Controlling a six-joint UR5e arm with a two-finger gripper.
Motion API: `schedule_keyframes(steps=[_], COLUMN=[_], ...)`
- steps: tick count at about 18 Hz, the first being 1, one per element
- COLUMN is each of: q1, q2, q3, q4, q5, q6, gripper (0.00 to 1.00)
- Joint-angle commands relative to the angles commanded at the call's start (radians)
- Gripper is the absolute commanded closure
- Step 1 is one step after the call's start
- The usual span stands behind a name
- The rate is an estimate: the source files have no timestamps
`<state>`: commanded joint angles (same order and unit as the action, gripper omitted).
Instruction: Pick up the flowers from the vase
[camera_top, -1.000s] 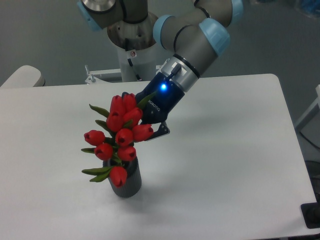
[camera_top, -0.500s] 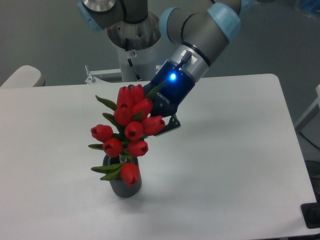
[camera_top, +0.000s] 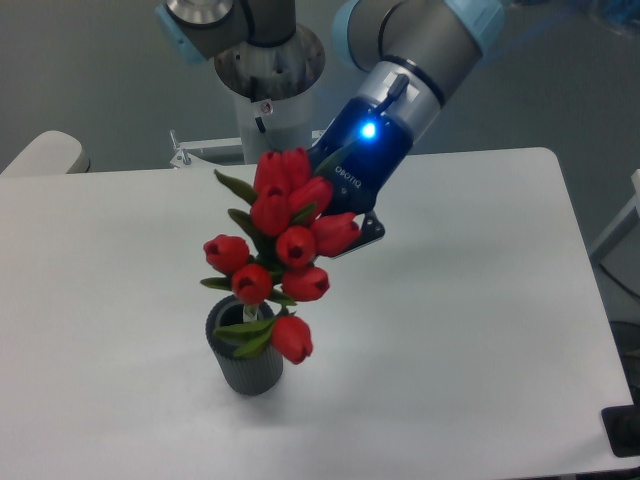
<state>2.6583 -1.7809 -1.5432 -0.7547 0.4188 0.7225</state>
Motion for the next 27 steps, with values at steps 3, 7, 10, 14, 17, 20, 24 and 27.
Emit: schedule_keyframes(steps=[3, 7, 10, 14, 17, 20, 24, 27], q1=[0.031, 0.067, 0.083, 0.104, 0.135, 0.149, 0.17, 0.18], q2=[-0.047, -0.112, -0.163, -0.213, -0.235, -0.236, -0.238, -0.236], q3=[0.029, 0.072, 0.1, 0.117, 0.138, 0.137, 0.123, 0.114], q4=[0.0, 0.0, 0.0, 0.0, 0.0, 0.0, 0.002, 0.0], q5=[0.002, 0.005, 0.006, 0.005, 0.005, 0.006, 0.008, 0.012], q6=[0.006, 0.012, 0.041, 0.11, 0.126, 0.173, 0.235, 0.258], gripper=[0.69, 0.7, 0.7, 0.71, 0.71, 0.71, 0.71, 0.71])
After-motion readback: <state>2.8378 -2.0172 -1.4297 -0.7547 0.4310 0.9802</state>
